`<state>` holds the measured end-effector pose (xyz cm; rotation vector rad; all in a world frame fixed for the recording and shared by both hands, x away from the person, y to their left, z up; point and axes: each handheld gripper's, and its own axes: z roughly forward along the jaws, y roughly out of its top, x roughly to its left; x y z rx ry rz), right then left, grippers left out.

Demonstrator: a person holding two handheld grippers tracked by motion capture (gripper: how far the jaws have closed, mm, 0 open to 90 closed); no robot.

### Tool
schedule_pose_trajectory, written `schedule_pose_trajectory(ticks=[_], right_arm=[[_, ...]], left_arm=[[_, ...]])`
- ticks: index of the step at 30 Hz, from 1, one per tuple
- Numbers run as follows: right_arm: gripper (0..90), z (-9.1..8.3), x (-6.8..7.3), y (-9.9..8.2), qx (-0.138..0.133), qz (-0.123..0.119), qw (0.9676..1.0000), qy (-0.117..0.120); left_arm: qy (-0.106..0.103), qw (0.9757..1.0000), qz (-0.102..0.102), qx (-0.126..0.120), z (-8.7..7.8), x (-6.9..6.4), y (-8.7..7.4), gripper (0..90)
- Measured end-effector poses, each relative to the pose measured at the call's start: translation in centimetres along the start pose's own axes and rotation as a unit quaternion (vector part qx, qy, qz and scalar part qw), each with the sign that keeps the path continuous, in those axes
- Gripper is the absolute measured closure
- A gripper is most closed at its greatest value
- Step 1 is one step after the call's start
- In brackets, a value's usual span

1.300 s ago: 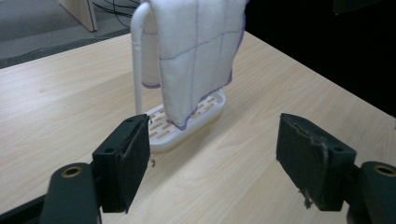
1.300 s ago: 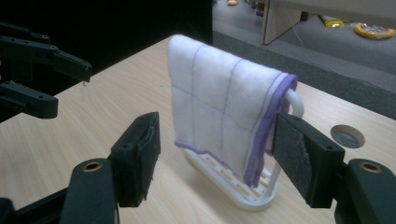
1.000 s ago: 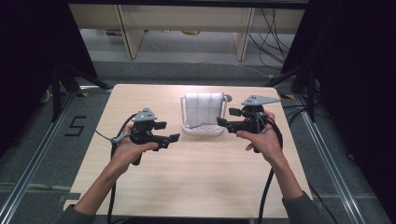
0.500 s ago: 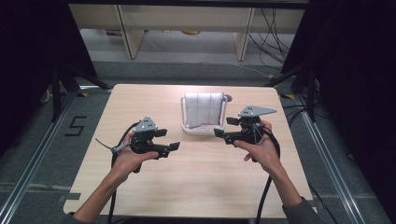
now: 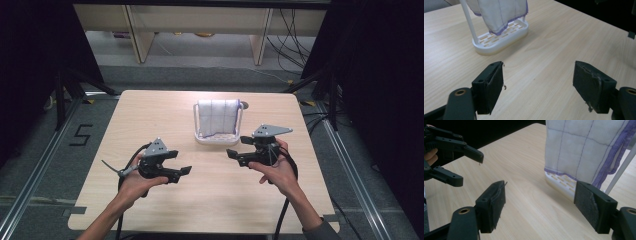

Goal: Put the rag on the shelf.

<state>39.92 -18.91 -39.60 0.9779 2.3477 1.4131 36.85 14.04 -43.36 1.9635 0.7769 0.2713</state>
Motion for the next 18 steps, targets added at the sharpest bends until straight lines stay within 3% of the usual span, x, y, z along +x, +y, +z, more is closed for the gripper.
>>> schedule_pose_trajectory(ticks=[2, 4, 5, 8, 18], right_arm=[[22.3, 0.1, 0.2, -0.4, 0.005, 0.014, 0.9999, 0.0], [22.3, 0.3, 0.2, -0.9, 0.006, 0.006, 1.0, 0.0], [22.3, 0.4, 0.4, -1.1, 0.012, 0.018, 0.9998, 0.0], [22.3, 0.8, 0.2, -2.0, 0.014, 0.012, 0.9998, 0.003], [21.2, 0.7, 0.5, -4.6, 0.035, 0.03, 0.9989, 0.002]], left_arm=[[-0.004, 1.0, -0.001, 0.004, 0.0, -0.2, -0.4, 23.5], [-0.004, 1.0, 0.004, 0.007, 0.0, -0.3, -0.8, 23.0], [-0.001, 0.9999, 0.005, 0.009, 0.0, -0.4, -1.0, 22.8], [0.0, 1.0, 0.005, 0.004, 0.0, -0.6, -1.6, 22.5], [0.0, 0.9999, 0.001, 0.013, -0.1, -1.0, -3.7, 22.1]])
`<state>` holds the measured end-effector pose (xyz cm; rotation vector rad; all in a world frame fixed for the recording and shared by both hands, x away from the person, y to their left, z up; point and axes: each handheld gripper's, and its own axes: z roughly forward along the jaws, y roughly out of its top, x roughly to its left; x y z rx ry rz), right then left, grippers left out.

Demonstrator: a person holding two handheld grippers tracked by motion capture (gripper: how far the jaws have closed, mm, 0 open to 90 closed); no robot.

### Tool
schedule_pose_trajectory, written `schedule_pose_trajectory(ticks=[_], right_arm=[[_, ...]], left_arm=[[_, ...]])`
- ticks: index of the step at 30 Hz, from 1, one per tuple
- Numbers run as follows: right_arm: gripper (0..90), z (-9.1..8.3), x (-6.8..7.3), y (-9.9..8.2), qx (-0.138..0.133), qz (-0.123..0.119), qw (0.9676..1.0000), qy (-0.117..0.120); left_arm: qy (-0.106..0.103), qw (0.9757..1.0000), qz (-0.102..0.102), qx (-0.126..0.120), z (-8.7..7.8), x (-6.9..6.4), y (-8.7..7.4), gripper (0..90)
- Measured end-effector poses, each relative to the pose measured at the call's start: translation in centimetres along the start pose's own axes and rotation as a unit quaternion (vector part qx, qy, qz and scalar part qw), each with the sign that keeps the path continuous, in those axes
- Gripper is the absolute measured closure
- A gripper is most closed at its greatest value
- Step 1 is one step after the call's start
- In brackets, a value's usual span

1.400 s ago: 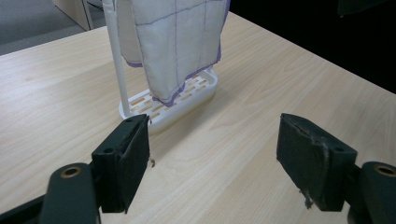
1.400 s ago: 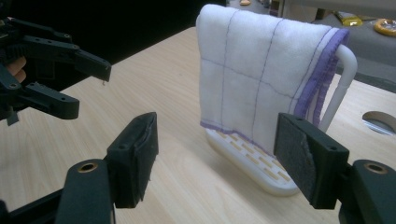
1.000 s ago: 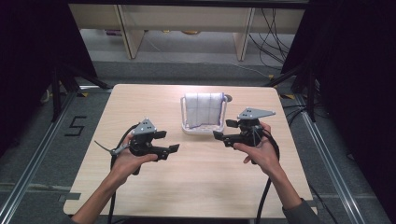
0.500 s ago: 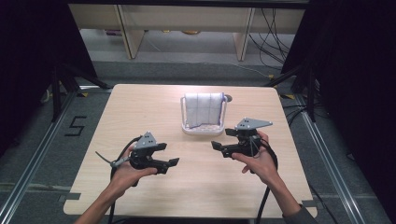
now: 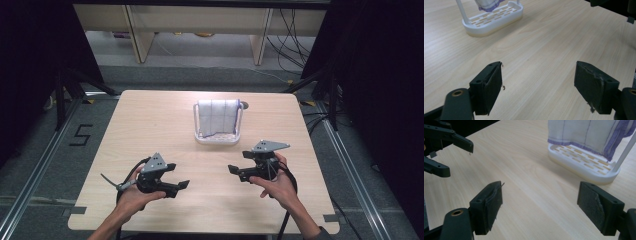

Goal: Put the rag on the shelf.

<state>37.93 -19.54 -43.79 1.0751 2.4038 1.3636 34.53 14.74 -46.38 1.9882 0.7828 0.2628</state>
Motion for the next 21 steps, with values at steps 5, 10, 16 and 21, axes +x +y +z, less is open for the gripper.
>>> schedule_pose_trajectory(ticks=[5, 10, 16, 21], right_arm=[[21.1, -0.1, -0.1, -1.0, 0.002, -0.005, 0.9999, 0.01], [20.6, -0.3, 0.0, -1.9, 0.012, 0.004, 0.9999, 0.002], [20.4, -0.5, 0.2, -3.0, 0.014, 0.006, 0.9999, 0.0], [20.0, -0.7, 1.0, -4.1, 0.025, 0.023, 0.9994, 0.009]], left_arm=[[0.014, 0.9999, -0.003, 0.003, -0.3, 0.0, -1.3, 22.1], [0.022, 0.9996, -0.013, -0.008, -1.4, 0.1, -1.9, 22.0], [0.027, 0.9994, -0.016, -0.017, -2.3, 0.1, -2.3, 21.8], [0.025, 0.9996, -0.012, -0.004, -2.1, -0.4, -3.3, 21.6]])
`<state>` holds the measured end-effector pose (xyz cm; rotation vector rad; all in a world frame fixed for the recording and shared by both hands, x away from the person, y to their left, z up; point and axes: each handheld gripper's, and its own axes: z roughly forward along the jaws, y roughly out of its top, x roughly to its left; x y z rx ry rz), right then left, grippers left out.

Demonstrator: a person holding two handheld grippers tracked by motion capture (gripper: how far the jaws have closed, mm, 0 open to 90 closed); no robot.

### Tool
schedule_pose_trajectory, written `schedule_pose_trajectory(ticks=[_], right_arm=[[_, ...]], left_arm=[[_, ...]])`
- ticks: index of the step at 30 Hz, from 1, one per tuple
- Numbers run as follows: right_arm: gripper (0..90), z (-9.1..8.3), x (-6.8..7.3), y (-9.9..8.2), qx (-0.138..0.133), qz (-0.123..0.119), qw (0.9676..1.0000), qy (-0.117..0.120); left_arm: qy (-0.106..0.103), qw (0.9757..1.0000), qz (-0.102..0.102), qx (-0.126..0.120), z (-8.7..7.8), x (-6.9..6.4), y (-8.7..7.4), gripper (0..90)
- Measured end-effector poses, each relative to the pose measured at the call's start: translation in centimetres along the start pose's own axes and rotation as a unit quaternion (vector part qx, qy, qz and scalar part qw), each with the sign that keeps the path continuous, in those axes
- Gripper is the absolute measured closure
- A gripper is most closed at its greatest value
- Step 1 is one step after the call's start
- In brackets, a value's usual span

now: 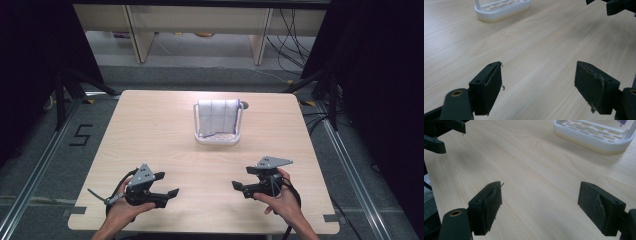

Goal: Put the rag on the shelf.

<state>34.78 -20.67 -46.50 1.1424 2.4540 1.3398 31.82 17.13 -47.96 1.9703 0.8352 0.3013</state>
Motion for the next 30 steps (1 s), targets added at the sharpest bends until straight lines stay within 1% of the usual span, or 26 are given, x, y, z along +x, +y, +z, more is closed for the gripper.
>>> schedule_pose_trajectory(ticks=[1, 2, 5, 6, 7, 9, 10, 11, 12, 13, 14, 15, 16, 17, 18, 20, 21, 22, 23, 24, 25, 26, 27, 28, 29, 30], right_arm=[[19.9, 0.0, -0.2, -0.2, -0.003, -0.014, 0.9999, 0.0], [19.8, -0.1, 0.1, -0.5, 0.001, -0.002, 1.0, -0.004], [19.9, -0.2, 0.1, -1.3, 0.007, -0.008, 0.9999, 0.0], [19.9, -0.4, 0.3, -1.6, 0.014, -0.004, 0.9999, -0.009], [19.9, -0.3, 0.5, -1.9, 0.016, 0.003, 0.9999, -0.003], [20.0, -0.5, 0.8, -2.4, 0.027, 0.007, 0.9996, -0.008], [20.0, -0.5, 0.8, -2.5, 0.026, -0.005, 0.9996, -0.012], [20.0, -0.5, 0.7, -2.7, 0.022, -0.016, 0.9996, -0.012], [20.0, -0.7, 0.8, -2.8, 0.028, -0.017, 0.9993, -0.018], [20.0, -0.7, 0.9, -3.0, 0.026, -0.018, 0.9994, -0.015], [19.8, -0.8, 1.3, -3.1, 0.031, -0.006, 0.9994, -0.015], [19.7, -0.8, 1.1, -3.2, 0.029, -0.016, 0.9994, -0.01], [19.6, -1.0, 1.2, -3.3, 0.032, -0.019, 0.9991, -0.019], [19.4, -1.0, 1.3, -3.4, 0.03, -0.022, 0.9992, -0.016], [18.8, -1.1, 1.3, -3.5, 0.031, -0.024, 0.9989, -0.024], [18.2, -1.3, 1.4, -3.9, 0.036, -0.024, 0.9988, -0.024], [18.1, -1.4, 1.6, -4.1, 0.042, -0.024, 0.9984, -0.029], [18.0, -1.5, 1.7, -4.2, 0.046, -0.03, 0.9981, -0.028], [18.0, -1.6, 1.9, -4.3, 0.05, -0.031, 0.9978, -0.03], [18.0, -1.7, 2.1, -4.5, 0.049, -0.032, 0.9979, -0.029], [18.0, -1.8, 2.2, -4.6, 0.051, -0.035, 0.9977, -0.03], [17.8, -1.8, 2.3, -4.8, 0.051, -0.037, 0.9976, -0.029], [17.6, -1.8, 2.4, -4.9, 0.055, -0.035, 0.9974, -0.03], [17.5, -1.7, 2.4, -5.0, 0.058, -0.038, 0.9971, -0.032], [17.6, -1.7, 2.5, -5.1, 0.063, -0.041, 0.9966, -0.034], [17.6, -1.7, 2.6, -5.2, 0.063, -0.039, 0.9967, -0.032]], left_arm=[[-0.002, 1.0, 0.003, 0.006, 0.1, -0.1, -0.2, 21.6], [0.001, 0.9999, 0.006, 0.011, 0.1, -0.3, -0.4, 21.6], [-0.017, 0.9997, 0.006, 0.014, 0.3, -0.6, -1.1, 21.2], [-0.017, 0.9995, 0.011, 0.022, 0.3, -0.7, -1.3, 21.1], [-0.017, 0.9995, 0.01, 0.025, 0.2, -0.9, -1.4, 21.1], [-0.02, 0.9995, 0.008, 0.024, 0.1, -1.2, -1.8, 21.1], [-0.019, 0.9996, 0.012, 0.019, 0.1, -1.3, -1.9, 21.1], [-0.018, 0.9993, 0.014, 0.029, -0.1, -1.3, -2.0, 21.1], [-0.018, 0.9995, 0.009, 0.023, -0.1, -1.6, -2.2, 21.1], [-0.02, 0.9992, 0.016, 0.03, -0.2, -1.6, -2.3, 21.1], [-0.017, 0.9993, 0.015, 0.029, -0.3, -1.8, -2.5, 21.1], [-0.019, 0.9992, 0.015, 0.031, -0.3, -1.9, -2.6, 21.1], [-0.019, 0.9994, 0.014, 0.026, -0.3, -2.0, -2.7, 21.1], [-0.02, 0.9992, 0.016, 0.031, -0.4, -2.1, -2.8, 21.1], [-0.017, 0.9992, 0.017, 0.031, -0.4, -2.3, -2.9, 21.1], [-0.019, 0.9991, 0.02, 0.033, -0.4, -2.7, -3.0, 21.1], [-0.021, 0.9991, 0.026, 0.028, -0.3, -2.8, -3.1, 21.1], [-0.02, 0.9989, 0.027, 0.033, -0.3, -3.0, -3.2, 21.1], [-0.018, 0.9981, 0.038, 0.044, -0.3, -3.0, -3.1, 21.1], [-0.022, 0.9982, 0.037, 0.043, -0.1, -3.2, -3.3, 21.1], [-0.023, 0.9972, 0.048, 0.054, 0.0, -3.1, -3.3, 21.1], [-0.019, 0.998, 0.036, 0.049, 0.2, -3.3, -3.4, 21.0], [-0.021, 0.9968, 0.046, 0.061, 0.1, -3.2, -3.4, 21.0], [-0.02, 0.9972, 0.045, 0.057, 0.2, -3.3, -3.4, 21.0], [-0.02, 0.9983, 0.033, 0.044, 0.4, -3.5, -3.5, 21.0], [-0.023, 0.9982, 0.033, 0.045, 0.4, -3.5, -3.4, 21.0]])
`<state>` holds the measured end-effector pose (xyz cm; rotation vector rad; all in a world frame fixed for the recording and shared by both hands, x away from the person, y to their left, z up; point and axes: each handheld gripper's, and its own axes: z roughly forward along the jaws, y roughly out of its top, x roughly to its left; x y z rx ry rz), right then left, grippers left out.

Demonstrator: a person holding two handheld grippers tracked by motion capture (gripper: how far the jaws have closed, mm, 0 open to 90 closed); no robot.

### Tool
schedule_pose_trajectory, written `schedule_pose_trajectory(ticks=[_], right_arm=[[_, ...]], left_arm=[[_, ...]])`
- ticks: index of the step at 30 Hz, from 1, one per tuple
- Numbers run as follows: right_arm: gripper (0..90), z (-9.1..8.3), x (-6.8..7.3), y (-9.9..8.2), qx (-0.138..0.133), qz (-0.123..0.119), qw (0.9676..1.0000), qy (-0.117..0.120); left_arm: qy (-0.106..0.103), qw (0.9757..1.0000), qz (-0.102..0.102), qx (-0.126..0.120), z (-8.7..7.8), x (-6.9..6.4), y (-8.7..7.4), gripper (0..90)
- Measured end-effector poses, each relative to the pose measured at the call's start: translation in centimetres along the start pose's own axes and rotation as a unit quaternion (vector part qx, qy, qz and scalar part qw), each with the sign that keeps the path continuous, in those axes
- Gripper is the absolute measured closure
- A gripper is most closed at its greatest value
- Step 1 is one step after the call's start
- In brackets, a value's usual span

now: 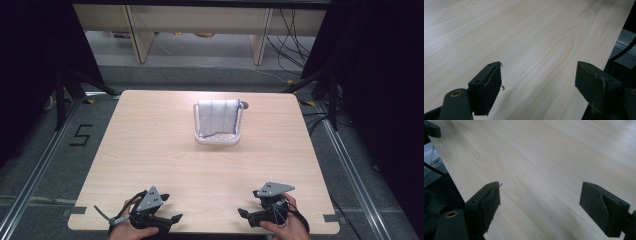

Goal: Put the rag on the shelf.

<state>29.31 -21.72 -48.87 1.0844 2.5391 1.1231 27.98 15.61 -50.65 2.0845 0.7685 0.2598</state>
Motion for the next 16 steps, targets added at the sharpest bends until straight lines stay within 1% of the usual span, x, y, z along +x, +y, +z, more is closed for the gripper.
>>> schedule_pose_trajectory(ticks=[1, 2, 3, 4, 5, 6, 7, 8, 9, 10, 11, 14, 15, 16], right_arm=[[17.8, 0.04, 0.07, 0.0, 0.004, -0.005, 1.0, 0.003], [18.1, 0.08, 0.14, -0.01, 0.003, -0.011, 0.9999, 0.002], [18.1, 0.13, 0.24, 0.0, 0.008, -0.01, 0.9999, 0.005], [18.2, 0.2, 0.31, 0.0, 0.009, -0.012, 0.9999, 0.006], [18.1, 0.26, 0.35, -0.02, 0.009, -0.013, 0.9999, 0.005], [18.1, 0.33, 0.37, -0.02, 0.013, -0.016, 0.9998, 0.006], [18.1, 0.39, 0.4, -0.03, 0.016, -0.017, 0.9997, 0.008], [18.1, 0.45, 0.39, -0.03, 0.016, -0.018, 0.9997, 0.006], [18.1, 0.49, 0.43, -0.04, 0.016, -0.016, 0.9997, 0.006], [18.1, 0.5, 0.44, -0.04, 0.016, -0.018, 0.9997, 0.004], [18.2, 0.51, 0.42, -0.04, 0.015, -0.018, 0.9997, 0.006], [18.1, 0.53, 0.36, -0.05, 0.014, -0.019, 0.9997, 0.007], [18.1, 0.52, 0.35, -0.04, 0.013, -0.019, 0.9997, 0.007], [18.0, 0.48, 0.34, -0.03, 0.015, -0.016, 0.9997, 0.005]], left_arm=[[0.0, 1.0, -0.002, -0.002, -0.01, -0.01, 0.03, 21.0], [-0.003, 1.0, 0.001, 0.0, -0.09, 0.12, 0.06, 21.0], [0.002, 1.0, -0.004, -0.004, -0.07, 0.1, 0.02, 21.0], [0.003, 1.0, 0.001, -0.002, -0.19, 0.21, 0.05, 20.9], [0.006, 1.0, -0.004, -0.004, -0.23, 0.22, 0.02, 21.0], [0.003, 0.9999, -0.006, -0.009, -0.24, 0.27, 0.03, 20.9], [0.002, 0.9999, -0.006, -0.008, -0.3, 0.36, 0.05, 20.9], [0.006, 0.9998, -0.013, -0.012, -0.3, 0.33, 0.03, 20.8], [0.007, 0.9999, -0.006, -0.011, -0.34, 0.47, 0.06, 20.8], [0.006, 0.9998, -0.013, -0.015, -0.31, 0.44, 0.07, 20.8], [0.007, 0.9999, -0.007, -0.01, -0.4, 0.57, 0.09, 20.8], [0.012, 0.9997, -0.016, -0.011, -0.37, 0.68, 0.11, 20.6], [0.019, 0.9998, -0.006, -0.008, -0.36, 0.9, 0.06, 20.6], [0.013, 0.9997, -0.018, -0.014, -0.38, 0.79, 0.07, 20.5]])
